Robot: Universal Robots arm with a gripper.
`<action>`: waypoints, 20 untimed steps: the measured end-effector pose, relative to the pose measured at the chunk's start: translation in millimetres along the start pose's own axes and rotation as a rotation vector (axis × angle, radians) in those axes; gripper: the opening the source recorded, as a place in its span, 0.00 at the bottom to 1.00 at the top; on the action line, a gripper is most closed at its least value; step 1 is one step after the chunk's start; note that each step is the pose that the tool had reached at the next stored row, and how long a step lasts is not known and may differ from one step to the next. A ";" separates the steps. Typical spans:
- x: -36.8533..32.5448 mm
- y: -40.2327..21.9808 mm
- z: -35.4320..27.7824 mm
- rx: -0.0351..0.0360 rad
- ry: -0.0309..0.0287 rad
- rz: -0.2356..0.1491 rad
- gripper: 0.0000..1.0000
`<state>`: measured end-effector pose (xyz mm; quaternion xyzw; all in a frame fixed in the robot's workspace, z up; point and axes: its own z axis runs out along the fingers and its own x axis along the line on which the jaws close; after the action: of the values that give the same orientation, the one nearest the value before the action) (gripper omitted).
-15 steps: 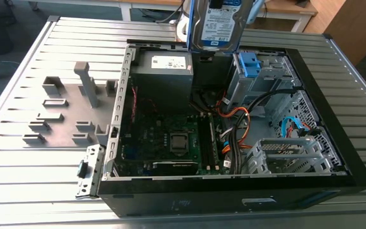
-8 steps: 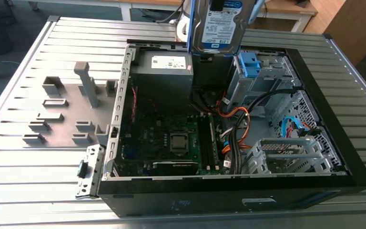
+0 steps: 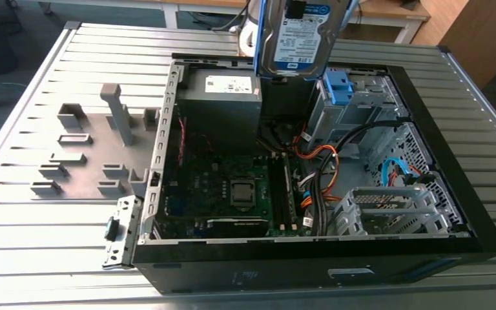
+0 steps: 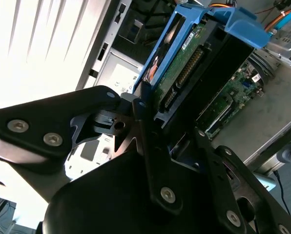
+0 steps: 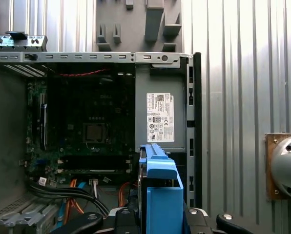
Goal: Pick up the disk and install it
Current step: 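Pick up the disk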
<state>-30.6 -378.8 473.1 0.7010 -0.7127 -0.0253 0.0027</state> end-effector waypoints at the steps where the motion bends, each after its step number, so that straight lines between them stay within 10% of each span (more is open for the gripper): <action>1: 1.1 0.0 -0.1 0.0000 0.0001 0.000 0.36; 20: 21.9 -0.4 -0.7 0.0000 0.0011 0.000 0.36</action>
<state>-30.6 -400.7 473.1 0.7010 -0.7127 -0.0249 0.0031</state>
